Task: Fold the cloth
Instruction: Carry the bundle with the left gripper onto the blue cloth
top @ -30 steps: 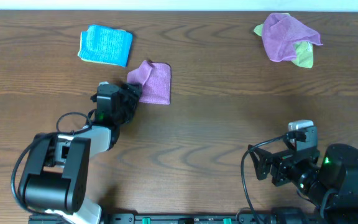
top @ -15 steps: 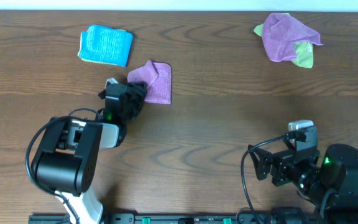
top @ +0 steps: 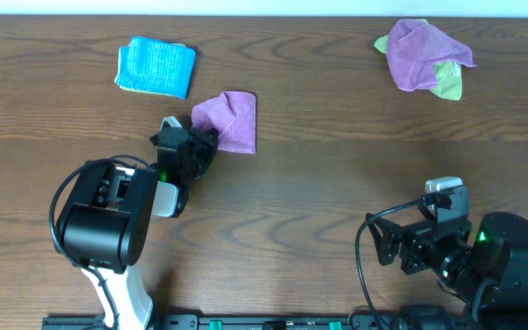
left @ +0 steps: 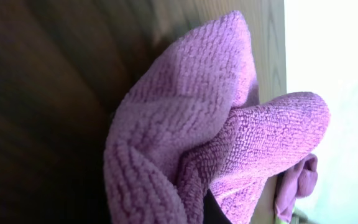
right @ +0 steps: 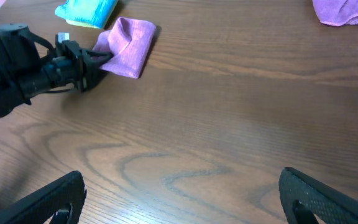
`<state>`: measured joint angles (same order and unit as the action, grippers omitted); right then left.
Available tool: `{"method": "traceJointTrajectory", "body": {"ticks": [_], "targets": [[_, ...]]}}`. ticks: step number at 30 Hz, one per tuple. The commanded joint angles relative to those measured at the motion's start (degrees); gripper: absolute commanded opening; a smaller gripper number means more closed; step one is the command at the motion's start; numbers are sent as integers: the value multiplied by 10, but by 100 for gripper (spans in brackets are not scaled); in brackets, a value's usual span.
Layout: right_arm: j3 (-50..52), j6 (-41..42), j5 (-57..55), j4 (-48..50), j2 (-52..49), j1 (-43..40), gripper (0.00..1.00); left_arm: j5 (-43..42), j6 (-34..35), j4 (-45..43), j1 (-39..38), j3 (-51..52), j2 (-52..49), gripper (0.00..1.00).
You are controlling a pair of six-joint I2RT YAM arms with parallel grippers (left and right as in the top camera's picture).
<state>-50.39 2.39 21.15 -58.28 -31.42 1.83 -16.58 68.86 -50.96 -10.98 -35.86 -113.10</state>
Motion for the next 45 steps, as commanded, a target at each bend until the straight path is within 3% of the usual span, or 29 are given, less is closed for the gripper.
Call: {"method": "traceJointTrajectory", "body": {"ticks": [1,9,13,28,45], "targets": [[5,7,1,0,3,-3,99,-31,-32,43,2,-43,43,6],[5,7,1,0,3,-3,99,-43,-141,446,26,-289,118,6],[5,8,1,0,3,-3,99,-43,-177,537,52,-384,112,6],[5,7,1,0,3,-3,99,-38,-201,533,121,-496,30,6],[5,7,1,0,3,-3,99,-26,-235,498,156,-499,-31,6]]}}
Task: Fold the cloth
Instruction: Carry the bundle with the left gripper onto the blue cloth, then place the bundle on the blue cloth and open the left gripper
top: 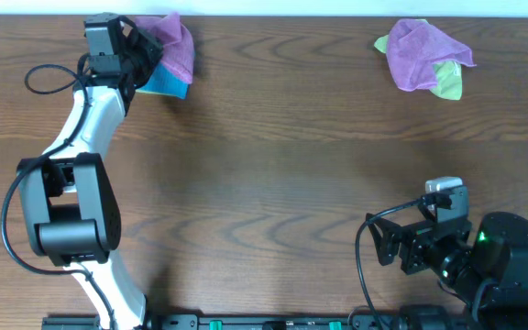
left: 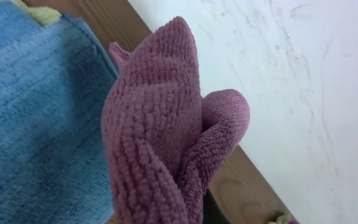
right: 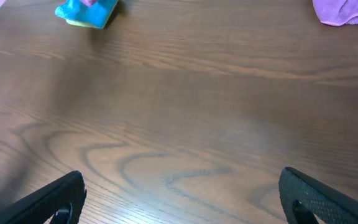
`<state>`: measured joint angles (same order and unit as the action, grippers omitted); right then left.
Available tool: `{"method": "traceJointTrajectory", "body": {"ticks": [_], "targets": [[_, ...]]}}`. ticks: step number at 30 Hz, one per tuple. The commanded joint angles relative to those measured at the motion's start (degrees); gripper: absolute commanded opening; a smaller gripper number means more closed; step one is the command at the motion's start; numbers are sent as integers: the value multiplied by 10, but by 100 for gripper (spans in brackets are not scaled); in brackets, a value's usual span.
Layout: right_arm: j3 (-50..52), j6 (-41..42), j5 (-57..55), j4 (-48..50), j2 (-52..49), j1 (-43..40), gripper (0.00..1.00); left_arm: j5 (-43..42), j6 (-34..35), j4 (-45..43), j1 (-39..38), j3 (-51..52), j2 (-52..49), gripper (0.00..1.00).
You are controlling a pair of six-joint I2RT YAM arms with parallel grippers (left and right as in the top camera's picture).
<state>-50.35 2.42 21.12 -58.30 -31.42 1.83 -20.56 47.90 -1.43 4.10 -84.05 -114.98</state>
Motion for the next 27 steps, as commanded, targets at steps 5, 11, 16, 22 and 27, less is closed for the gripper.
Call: {"method": "traceJointTrajectory", "body": {"ticks": [5,11,16,22,27], "targets": [[4,7,1,0,3,-3,99,42,-34,0,5,-17,-25,6],[4,7,1,0,3,-3,99,66,-42,-10,5,-17,-52,6],[4,7,1,0,3,-3,99,69,-42,-19,10,-17,-73,6],[4,7,1,0,3,-3,99,92,-42,-18,17,-17,-75,6],[4,7,1,0,3,-3,99,122,-42,-4,20,-17,-75,15]]}}
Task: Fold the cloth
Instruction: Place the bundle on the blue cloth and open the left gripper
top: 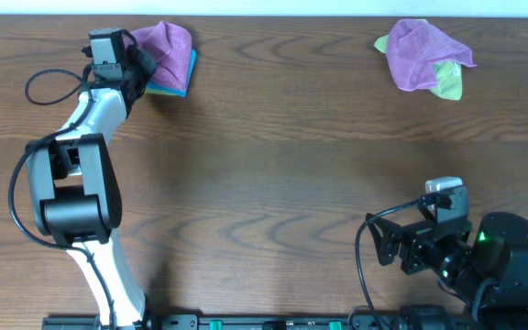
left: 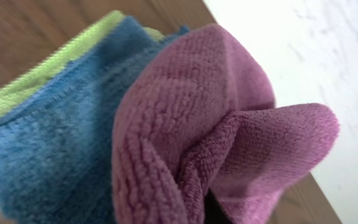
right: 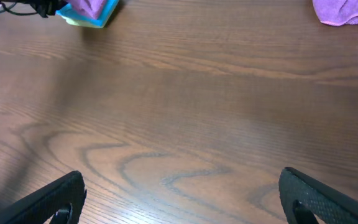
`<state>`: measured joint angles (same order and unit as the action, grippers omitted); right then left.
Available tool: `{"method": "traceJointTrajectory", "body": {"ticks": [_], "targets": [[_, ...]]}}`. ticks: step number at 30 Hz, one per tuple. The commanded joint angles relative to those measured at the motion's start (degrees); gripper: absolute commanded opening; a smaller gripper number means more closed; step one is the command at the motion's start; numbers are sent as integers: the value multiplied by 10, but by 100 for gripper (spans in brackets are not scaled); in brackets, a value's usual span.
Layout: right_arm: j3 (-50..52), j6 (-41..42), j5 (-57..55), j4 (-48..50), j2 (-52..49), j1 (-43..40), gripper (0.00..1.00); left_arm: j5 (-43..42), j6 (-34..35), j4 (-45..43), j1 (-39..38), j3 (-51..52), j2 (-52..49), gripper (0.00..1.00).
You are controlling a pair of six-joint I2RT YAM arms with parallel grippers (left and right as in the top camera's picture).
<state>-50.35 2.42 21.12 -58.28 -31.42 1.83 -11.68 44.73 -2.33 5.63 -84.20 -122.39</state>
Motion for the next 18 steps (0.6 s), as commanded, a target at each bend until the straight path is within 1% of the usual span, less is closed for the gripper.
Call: {"method": "traceJointTrajectory", "body": {"ticks": [1,3,6,8,10,13,18], "targets": [[4,7,1,0,3,-3,99,37,-11,8,5,-16,-1,22],[4,7,1,0,3,-3,99,38,-11,10,5,-16,-1,31],[4,7,1,0,3,-3,99,38,-11,8,5,-16,-1,54],[4,7,1,0,3,-3,99,38,-11,7,5,-16,-1,64],[4,7,1,0,3,-3,99,37,-13,7,5,-16,2,70],[4,7,1,0,3,-3,99,35,-36,5,5,-16,9,78],[4,7,1,0,3,-3,99,33,-93,11,7,-16,45,87]]}}
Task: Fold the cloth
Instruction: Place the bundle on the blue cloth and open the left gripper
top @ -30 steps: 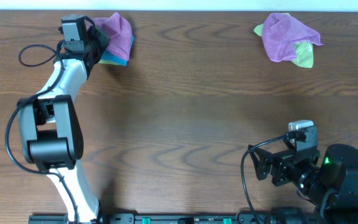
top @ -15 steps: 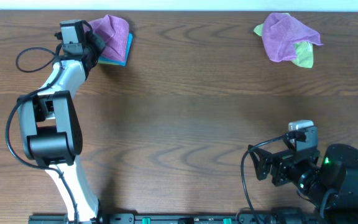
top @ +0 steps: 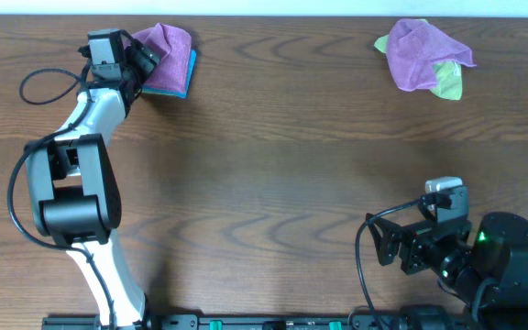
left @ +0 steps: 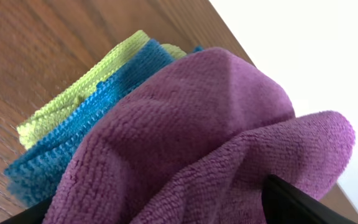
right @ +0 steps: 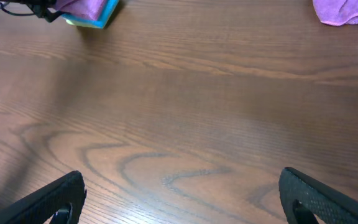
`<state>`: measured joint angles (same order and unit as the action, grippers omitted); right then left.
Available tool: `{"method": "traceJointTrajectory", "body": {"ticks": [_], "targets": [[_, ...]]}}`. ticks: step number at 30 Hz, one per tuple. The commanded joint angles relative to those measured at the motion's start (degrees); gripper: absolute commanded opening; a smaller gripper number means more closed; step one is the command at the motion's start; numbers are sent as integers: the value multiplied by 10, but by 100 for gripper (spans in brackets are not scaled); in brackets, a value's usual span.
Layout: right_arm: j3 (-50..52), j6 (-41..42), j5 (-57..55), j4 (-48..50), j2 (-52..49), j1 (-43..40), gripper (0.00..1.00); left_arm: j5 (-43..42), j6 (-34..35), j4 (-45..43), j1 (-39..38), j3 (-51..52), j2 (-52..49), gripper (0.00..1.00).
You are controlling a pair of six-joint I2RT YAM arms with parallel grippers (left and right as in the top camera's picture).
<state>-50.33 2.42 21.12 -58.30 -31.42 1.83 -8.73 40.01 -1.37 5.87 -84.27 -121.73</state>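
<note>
A folded purple cloth lies on top of a folded blue cloth at the table's far left corner. In the left wrist view the purple cloth fills the frame, over the blue cloth and a green one beneath. My left gripper stands open at the stack, its fingers apart on either side of the purple cloth's near edge. My right gripper is open over bare wood at the near right, holding nothing.
A crumpled purple cloth with a green one under it lies at the far right. The table's far edge runs just behind both piles. The left arm stretches along the left side.
My left gripper has opened and let go of the purple cloth, which now rests on the blue cloth. The right arm has not moved.
My left gripper was shut on the folded purple cloth on the table below the blue cloth. Then it held the cloth up at the far left corner, over the blue cloth. Then the cloth was down on the stack, still gripped, and now it is released.
</note>
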Motion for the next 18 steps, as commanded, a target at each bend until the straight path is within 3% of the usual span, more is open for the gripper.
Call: {"method": "traceJointTrajectory", "body": {"ticks": [1,18], "targets": [[4,7,1,0,3,-3,99,7,-54,3,6,-15,47,88],[4,7,1,0,3,-3,99,23,-74,111,7,-15,142,89]]}}
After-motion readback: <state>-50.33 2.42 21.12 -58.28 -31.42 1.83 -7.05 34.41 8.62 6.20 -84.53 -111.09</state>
